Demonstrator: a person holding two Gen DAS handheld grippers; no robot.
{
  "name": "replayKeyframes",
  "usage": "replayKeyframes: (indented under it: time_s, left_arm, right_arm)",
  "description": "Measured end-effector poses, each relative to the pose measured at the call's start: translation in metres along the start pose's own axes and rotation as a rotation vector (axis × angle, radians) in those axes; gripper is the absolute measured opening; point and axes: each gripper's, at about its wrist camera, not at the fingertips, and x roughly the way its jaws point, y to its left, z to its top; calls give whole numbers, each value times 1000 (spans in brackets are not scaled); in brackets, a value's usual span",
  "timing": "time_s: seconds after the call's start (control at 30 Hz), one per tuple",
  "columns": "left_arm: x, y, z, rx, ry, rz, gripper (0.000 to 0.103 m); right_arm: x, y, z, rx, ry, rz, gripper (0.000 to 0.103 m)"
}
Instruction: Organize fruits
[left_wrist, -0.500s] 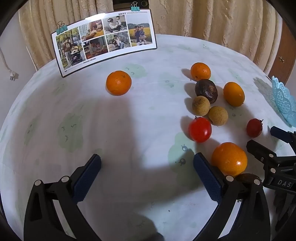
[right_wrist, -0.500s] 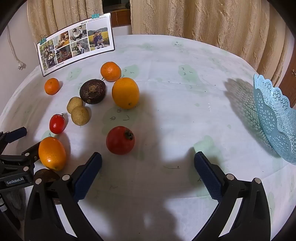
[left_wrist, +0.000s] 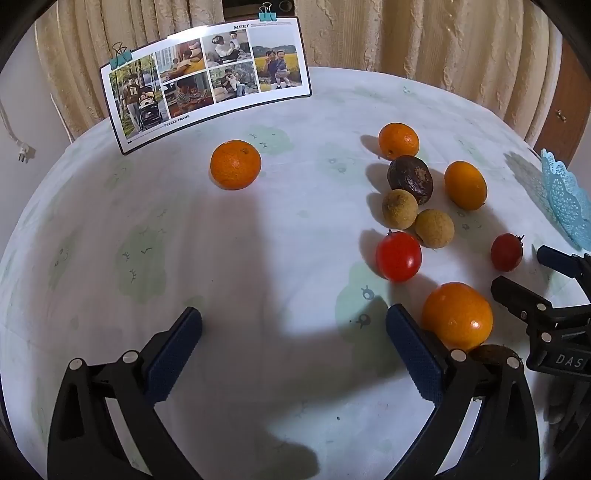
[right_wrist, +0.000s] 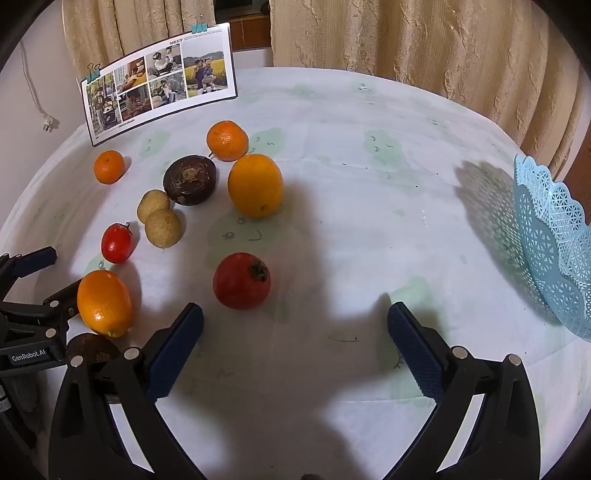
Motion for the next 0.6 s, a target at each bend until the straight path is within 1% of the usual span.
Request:
replayKeyframes:
  time_s: [0.6]
  left_arm:
    - [0,0,1,0,2,-2,98]
  right_arm:
    - [0,-1,-1,-7,-3,-2,101]
